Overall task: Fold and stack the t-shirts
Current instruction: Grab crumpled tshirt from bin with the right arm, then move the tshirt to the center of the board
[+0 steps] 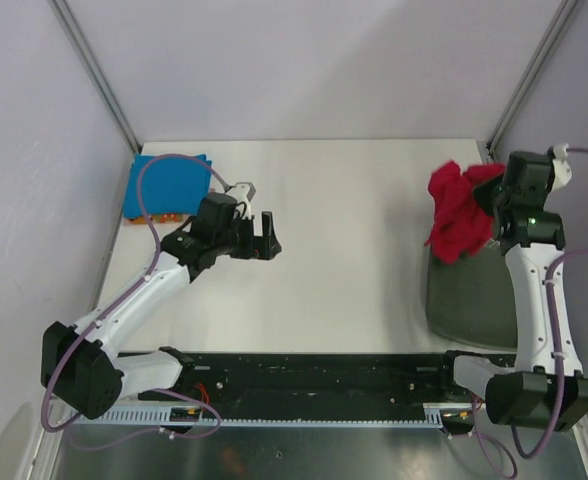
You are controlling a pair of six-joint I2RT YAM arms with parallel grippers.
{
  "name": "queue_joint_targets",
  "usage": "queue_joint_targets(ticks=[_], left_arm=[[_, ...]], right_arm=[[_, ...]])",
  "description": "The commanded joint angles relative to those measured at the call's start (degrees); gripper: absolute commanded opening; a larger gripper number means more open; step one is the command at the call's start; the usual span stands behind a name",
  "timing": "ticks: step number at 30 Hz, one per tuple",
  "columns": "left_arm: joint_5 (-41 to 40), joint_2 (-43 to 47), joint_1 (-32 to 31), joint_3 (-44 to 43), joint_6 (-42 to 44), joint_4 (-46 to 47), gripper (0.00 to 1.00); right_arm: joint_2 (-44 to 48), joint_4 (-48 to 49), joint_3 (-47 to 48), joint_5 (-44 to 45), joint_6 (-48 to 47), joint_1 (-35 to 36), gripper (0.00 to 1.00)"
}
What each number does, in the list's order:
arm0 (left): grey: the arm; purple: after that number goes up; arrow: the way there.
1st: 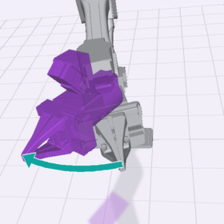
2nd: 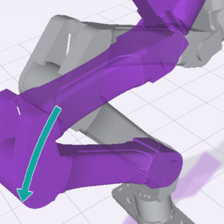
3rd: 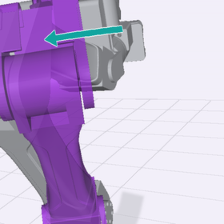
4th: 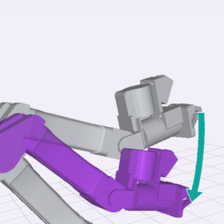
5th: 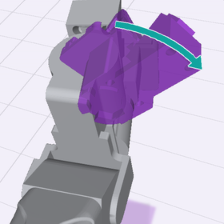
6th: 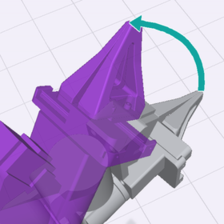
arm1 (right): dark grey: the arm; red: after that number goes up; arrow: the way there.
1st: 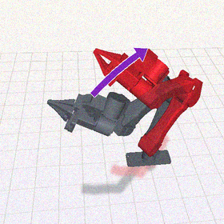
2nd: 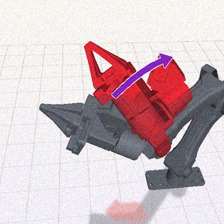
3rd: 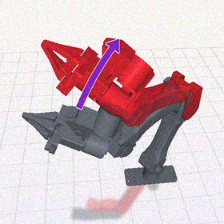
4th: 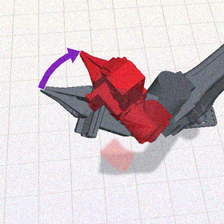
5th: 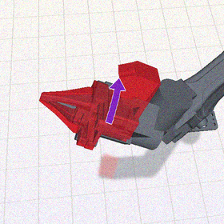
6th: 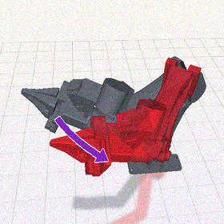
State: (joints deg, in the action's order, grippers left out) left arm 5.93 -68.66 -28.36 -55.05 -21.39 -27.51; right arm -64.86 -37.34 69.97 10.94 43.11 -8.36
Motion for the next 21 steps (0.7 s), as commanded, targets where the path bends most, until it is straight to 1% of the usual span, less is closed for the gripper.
queue_joint_targets(ticks=[1,6,8,10,13,14,15,17,18,19,21], left_arm=[[-1.6,2.5,0.4,0.6,0.9,1.4,0.99],[-2.5,2.7,0.4,0.7,0.9,1.4,0.99],[-2.7,2.8,0.5,0.7,0.8,1.4,0.99],[-2.8,2.9,0.6,0.8,0.9,1.4,0.99],[-3.1,2.8,0.7,0.8,0.9,1.4,0.99],[-3.2,2.7,0.7,0.8,0.9,1.4,1.0],[-3.3,2.7,0.7,0.8,0.8,1.4,0.99],[-3.2,2.5,0.7,0.9,0.7,1.4,0.99],[-2.8,2.4,0.7,0.9,0.5,1.5,0.99],[-2.5,2.3,0.7,0.9,0.4,1.4,0.99],[-1.8,2.5,0.7,1.5,-0.3,1.4,0.99]], right_arm=[[-1.3,-0.6,13.2,1.6,-1.3,7.3,0.0],[-9.2,-1.5,28.0,5.5,-3.7,20.3,0.0],[-12.2,-1.1,31.2,6.6,-4.4,24.9,0.0],[-15.0,0.1,32.1,6.7,-4.8,29.5,0.0],[-18.9,2.5,30.4,5.4,-5.0,34.3,0.01],[-20.1,3.7,29.1,4.7,-5.2,35.7,0.05],[-21.4,5.1,27.6,3.6,-5.5,36.8,0.15],[-24.6,7.3,25.0,-0.4,-5.9,38.0,0.5],[-26.9,7.2,24.7,-2.8,-6.1,38.1,0.64],[-28.7,6.8,24.9,-4.7,-6.5,38.0,0.74],[-30.6,5.1,25.0,-5.1,-7.6,38.1,0.84]])
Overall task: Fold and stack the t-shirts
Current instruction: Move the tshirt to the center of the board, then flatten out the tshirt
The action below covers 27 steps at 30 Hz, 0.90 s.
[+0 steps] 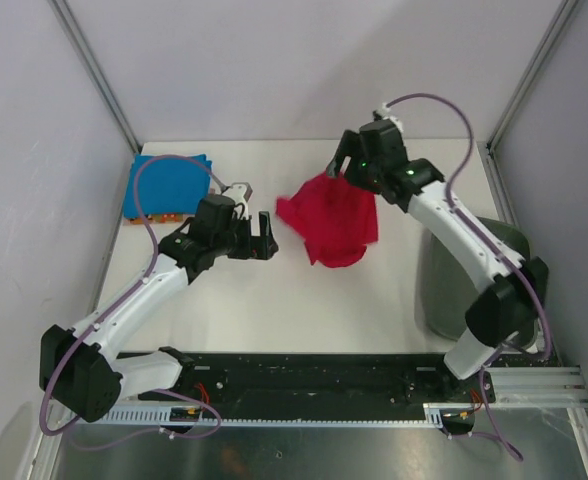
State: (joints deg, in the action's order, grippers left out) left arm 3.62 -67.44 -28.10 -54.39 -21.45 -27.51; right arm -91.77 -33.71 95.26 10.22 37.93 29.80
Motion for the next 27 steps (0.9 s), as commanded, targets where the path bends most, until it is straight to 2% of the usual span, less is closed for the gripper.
queue_joint_targets(ticks=[1,4,7,14,20,27], left_arm=[[0.7,1.6,0.5,1.2,-0.7,1.4,0.99],[0.4,2.9,0.5,2.7,-2.0,1.4,0.99],[-0.4,3.7,0.8,3.9,-3.4,1.4,0.99],[-1.1,5.0,2.8,6.6,-7.2,1.5,0.99],[0.9,3.2,3.4,7.4,-8.0,1.6,0.97],[-0.4,3.3,4.0,8.1,-10.1,1.7,0.97]], right_arm=[[-3.7,1.2,-0.9,-4.0,-3.1,0.0,0.88],[-1.2,1.8,-4.4,-3.2,-4.8,-0.3,0.92],[1.7,2.1,-9.2,-3.4,-5.7,-0.1,0.9],[3.6,3.7,-20.0,1.0,-9.5,6.0,0.74],[2.6,8.4,-25.6,-2.6,-12.3,7.5,0.56],[-2.1,14.8,-25.8,-1.5,-21.4,15.9,0.52]])
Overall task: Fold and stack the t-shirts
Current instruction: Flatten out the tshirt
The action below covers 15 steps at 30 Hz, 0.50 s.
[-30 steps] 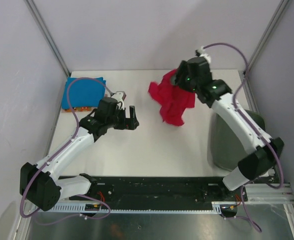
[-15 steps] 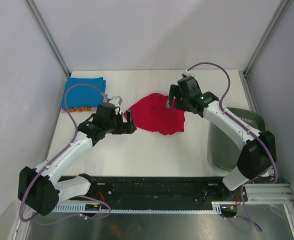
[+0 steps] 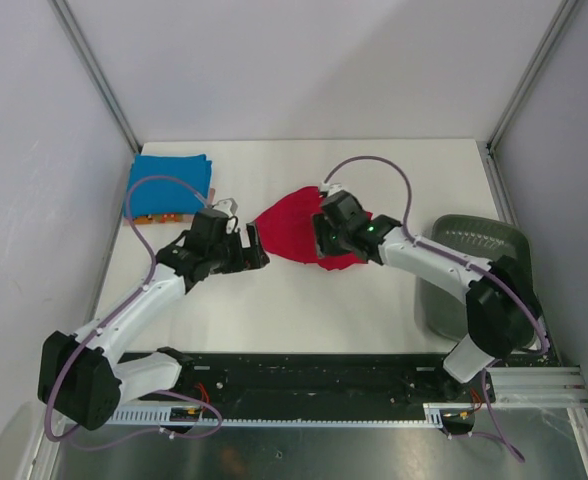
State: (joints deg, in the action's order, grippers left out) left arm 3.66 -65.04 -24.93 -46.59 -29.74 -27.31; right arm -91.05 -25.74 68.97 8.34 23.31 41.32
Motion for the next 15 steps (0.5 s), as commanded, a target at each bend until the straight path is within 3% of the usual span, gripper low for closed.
queue_joint_targets(ticks=[1,8,15], left_arm=[[-0.9,1.3,1.5,0.3,-2.0,1.4,0.97],[-0.5,6.6,10.5,2.5,-3.7,0.5,0.96],[1.4,7.8,13.0,3.4,-3.4,0.3,0.95]], right_arm=[[-3.9,7.5,0.6,0.5,-7.8,5.1,0.51],[-12.4,9.3,4.6,3.3,-14.4,8.7,0.46],[-19.0,8.1,10.0,9.7,-18.7,10.7,0.45]])
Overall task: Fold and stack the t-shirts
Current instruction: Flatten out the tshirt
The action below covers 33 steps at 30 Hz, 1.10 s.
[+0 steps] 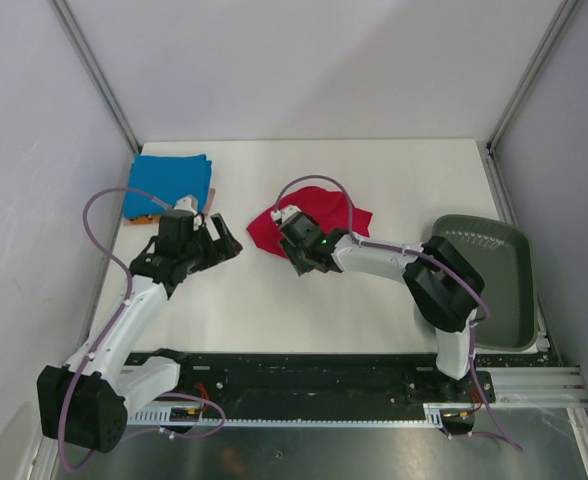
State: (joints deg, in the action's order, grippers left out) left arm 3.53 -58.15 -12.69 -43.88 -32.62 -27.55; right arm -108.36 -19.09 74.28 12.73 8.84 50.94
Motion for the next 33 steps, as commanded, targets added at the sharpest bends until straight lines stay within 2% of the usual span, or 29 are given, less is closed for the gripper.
queue_joint_targets(ticks=[1,20,23,28,33], left_arm=[[1.7,0.9,0.8,0.9,-0.6,0.6,0.96],[3.3,2.2,2.8,2.2,0.0,0.3,0.96],[3.4,2.4,3.0,2.4,0.0,0.2,0.95],[3.5,2.5,3.0,2.4,-0.2,0.2,0.95],[3.7,2.4,3.0,2.7,-0.3,0.2,0.96]], right_arm=[[-2.1,1.4,5.1,5.8,-4.7,1.3,0.45],[-9.9,-2.3,8.4,4.4,-5.4,1.2,0.41],[-9.9,-2.2,8.6,3.5,-5.0,0.5,0.31],[-9.1,-3.7,11.1,1.0,-3.5,-0.7,0.05],[-7.9,-8.4,17.6,-1.7,-1.7,-1.0,0.0]])
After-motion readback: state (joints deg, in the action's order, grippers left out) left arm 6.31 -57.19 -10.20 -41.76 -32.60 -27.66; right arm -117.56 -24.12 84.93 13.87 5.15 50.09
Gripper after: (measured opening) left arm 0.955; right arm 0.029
